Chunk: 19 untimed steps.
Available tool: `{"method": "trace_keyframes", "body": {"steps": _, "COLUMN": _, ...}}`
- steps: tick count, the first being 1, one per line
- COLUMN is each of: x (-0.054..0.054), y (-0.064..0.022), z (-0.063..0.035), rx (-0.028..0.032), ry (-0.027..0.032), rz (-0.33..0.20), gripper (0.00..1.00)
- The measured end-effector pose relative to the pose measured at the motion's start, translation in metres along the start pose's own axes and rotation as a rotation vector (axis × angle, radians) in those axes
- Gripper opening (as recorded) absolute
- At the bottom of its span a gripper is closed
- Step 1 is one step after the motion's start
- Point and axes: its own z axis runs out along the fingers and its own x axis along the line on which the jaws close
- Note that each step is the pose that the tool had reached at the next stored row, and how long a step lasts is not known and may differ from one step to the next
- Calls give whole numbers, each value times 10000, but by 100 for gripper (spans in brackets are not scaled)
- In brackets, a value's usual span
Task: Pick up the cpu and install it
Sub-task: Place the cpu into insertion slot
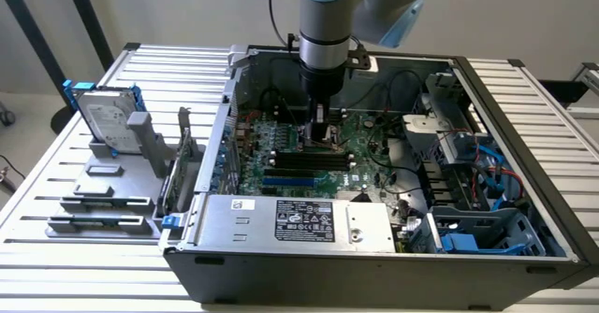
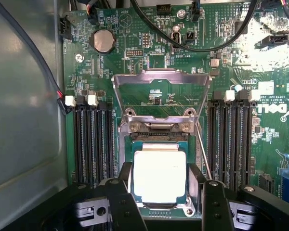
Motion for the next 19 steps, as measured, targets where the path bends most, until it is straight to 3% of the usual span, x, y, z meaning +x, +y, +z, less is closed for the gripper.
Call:
{"method": "trace_keyframes", "body": {"steps": 5, "x": -1, "y": -6, "z": 20, "rx": -17, "ry": -44, "rz": -5, "gripper": 55}}
{"method": "trace_keyframes", "body": {"steps": 19, "x": 12, "y": -9, "z": 58, "rx": -32, "ry": -92, "rz": -108, "gripper": 55}}
